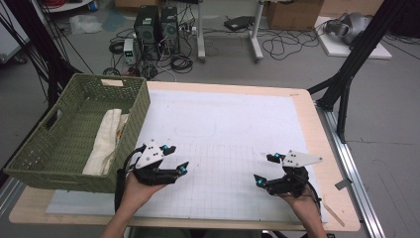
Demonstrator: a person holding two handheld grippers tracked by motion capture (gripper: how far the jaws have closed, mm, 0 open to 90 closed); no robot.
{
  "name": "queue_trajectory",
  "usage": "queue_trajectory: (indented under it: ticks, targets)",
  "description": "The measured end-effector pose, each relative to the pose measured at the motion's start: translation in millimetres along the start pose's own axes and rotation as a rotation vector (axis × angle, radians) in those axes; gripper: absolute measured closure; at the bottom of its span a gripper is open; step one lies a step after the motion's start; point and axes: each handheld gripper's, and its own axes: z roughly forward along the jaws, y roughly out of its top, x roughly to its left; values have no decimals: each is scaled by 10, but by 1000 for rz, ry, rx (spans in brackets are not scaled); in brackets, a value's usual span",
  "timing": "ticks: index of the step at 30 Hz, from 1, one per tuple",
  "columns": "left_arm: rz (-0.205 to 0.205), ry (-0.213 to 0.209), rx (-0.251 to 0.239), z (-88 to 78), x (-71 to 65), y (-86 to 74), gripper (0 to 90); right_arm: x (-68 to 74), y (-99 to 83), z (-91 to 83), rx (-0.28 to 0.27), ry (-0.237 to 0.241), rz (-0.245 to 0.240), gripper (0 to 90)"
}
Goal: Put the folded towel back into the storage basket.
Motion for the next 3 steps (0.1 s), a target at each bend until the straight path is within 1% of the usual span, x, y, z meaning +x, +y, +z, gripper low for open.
queue_trajectory:
  ticks: [3]
  targets:
    - [3, -1, 1, 8, -7, -5, 325, -3, -4, -4, -2, 0, 2, 125]
